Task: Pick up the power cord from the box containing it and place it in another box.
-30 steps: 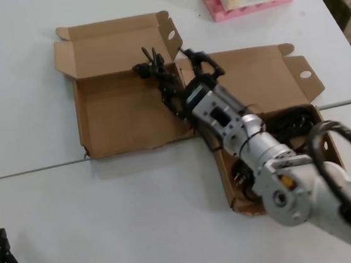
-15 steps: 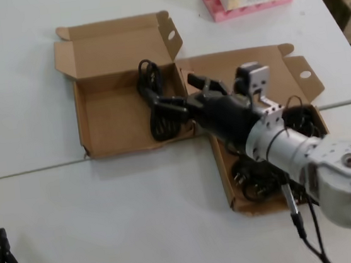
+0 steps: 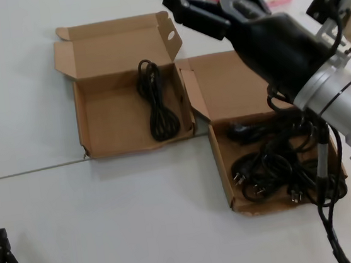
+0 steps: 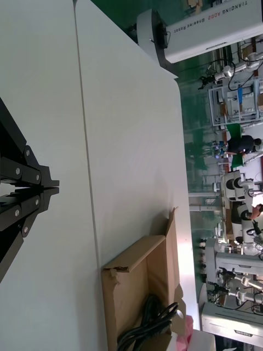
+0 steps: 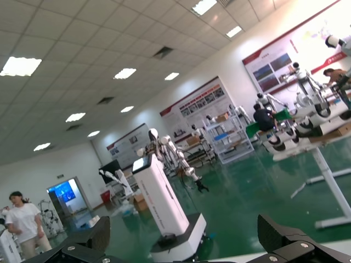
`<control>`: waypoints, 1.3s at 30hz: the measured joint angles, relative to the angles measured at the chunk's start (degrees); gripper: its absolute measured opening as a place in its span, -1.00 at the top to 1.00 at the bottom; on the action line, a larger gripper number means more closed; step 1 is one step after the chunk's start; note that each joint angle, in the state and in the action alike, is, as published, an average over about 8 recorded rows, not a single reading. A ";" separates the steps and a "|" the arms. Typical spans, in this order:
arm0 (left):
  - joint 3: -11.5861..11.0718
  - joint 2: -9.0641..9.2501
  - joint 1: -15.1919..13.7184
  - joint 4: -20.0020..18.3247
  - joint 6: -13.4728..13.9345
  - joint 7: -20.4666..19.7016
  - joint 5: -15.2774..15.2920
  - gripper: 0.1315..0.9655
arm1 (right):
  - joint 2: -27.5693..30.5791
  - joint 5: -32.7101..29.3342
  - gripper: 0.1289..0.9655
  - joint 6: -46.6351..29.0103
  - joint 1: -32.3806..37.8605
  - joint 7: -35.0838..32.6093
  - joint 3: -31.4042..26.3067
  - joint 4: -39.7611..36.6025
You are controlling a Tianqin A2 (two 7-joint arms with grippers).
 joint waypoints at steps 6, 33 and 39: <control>0.00 0.00 0.00 0.00 0.00 0.00 0.00 0.91 | 0.01 -0.45 -0.94 1.03 -1.86 0.00 0.90 1.05; 0.00 0.00 0.00 0.00 0.00 0.00 -0.01 -0.05 | -1.25 -3.95 -1.00 7.76 -15.05 0.00 4.47 2.09; 0.00 0.00 0.00 0.00 0.00 0.00 -0.01 -0.17 | -1.54 -4.75 -1.00 9.30 -18.07 0.00 5.30 2.35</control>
